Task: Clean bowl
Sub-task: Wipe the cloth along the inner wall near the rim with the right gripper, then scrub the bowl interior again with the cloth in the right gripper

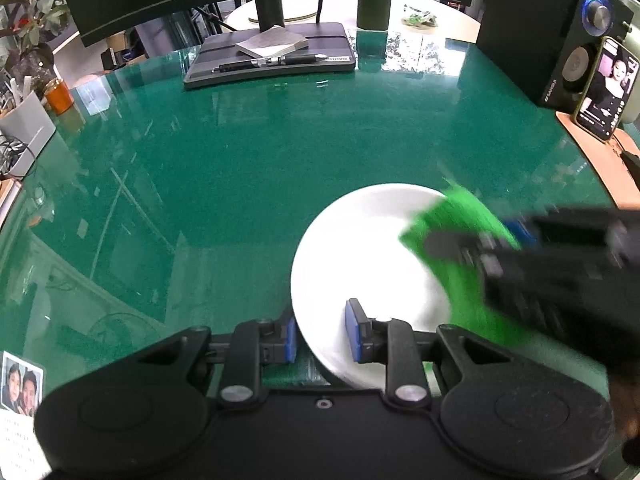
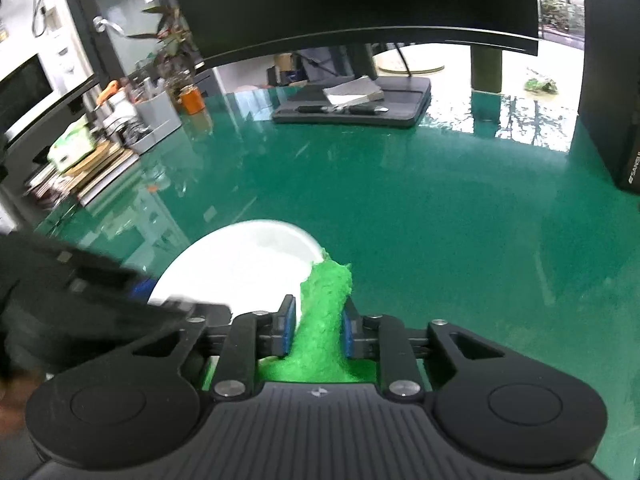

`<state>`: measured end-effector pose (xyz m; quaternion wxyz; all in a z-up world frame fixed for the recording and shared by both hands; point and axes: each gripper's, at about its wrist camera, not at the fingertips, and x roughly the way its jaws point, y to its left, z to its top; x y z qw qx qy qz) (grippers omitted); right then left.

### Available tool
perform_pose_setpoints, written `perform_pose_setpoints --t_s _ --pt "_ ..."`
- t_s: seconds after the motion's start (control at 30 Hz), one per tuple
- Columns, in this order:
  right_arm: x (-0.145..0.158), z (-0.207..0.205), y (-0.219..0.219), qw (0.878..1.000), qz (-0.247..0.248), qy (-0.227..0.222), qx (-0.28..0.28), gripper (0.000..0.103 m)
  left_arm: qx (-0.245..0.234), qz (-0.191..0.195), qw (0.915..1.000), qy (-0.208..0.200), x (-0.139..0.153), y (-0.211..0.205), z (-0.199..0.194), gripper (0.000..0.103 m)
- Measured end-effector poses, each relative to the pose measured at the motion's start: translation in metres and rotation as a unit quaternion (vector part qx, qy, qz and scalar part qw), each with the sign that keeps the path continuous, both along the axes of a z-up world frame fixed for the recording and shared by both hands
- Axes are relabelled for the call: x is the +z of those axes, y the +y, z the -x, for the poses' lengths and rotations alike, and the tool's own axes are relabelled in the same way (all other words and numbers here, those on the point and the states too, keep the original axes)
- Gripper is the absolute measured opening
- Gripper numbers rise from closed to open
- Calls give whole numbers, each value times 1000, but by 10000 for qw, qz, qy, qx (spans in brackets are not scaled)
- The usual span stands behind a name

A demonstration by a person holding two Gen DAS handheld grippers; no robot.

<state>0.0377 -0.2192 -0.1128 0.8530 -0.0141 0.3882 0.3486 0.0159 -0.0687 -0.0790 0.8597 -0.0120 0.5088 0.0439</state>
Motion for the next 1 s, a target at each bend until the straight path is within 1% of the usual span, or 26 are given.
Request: perform_pose_setpoints --t_s 0.03,0.1,0.13,0.17,0.2,0.23,0.3,0.37,0.4,0.43,0.47,0.6,0.67,0.73,0.87,1.0 --pt "-1 -4 2 10000 -55 15 25 18 -26 -7 10000 16 0 -1 2 27" --pt "-1 -7 4 9999 -90 63 131 23 -77 -9 10000 53 1 -1 4 27" --pt "0 -8 6 9997 -113 81 192 23 -81 8 9999 77 2 1 3 27" --pt "3 -7 4 9996 -181 68 207 24 -46 0 10000 78 3 3 3 24" --pt "5 -5 1 9994 -270 58 224 28 -29 -16 10000 44 5 4 3 23" --pt "10 -2 -6 9988 -430 50 242 38 -55 -51 9999 -69 8 6 2 23" --pt "15 3 -15 9984 -533 -42 175 46 -118 -112 9997 -181 12 6 -3 23" --pt "15 4 -17 9983 -545 -71 180 44 -224 -251 9993 -149 11 3 -11 23" --pt "14 2 -15 9986 -499 -59 184 36 -287 -344 9989 -108 9 0 -14 23" --pt "13 1 -14 9988 -452 -47 188 20 -333 -412 9986 -77 7 -2 -17 23" --pt "12 -1 -12 9990 -406 -36 192 14 -339 -418 9985 -68 6 -2 -18 25" --pt "11 -3 -11 9992 -381 -47 108 14 -232 -283 9993 -11 2 1 -21 26" --pt "10 2 -14 9994 -336 -61 75 12 -191 -255 9995 -7 1 3 -21 27" --pt "8 11 -19 9994 -317 -67 86 14 -133 -194 9997 -14 0 5 -21 28" --pt "11 21 -22 9996 -252 -111 97 16 -126 -196 9997 -17 0 5 -20 28" --pt "10 6 -13 9997 -202 -129 82 15 -132 -241 9996 -35 0 4 -16 27"
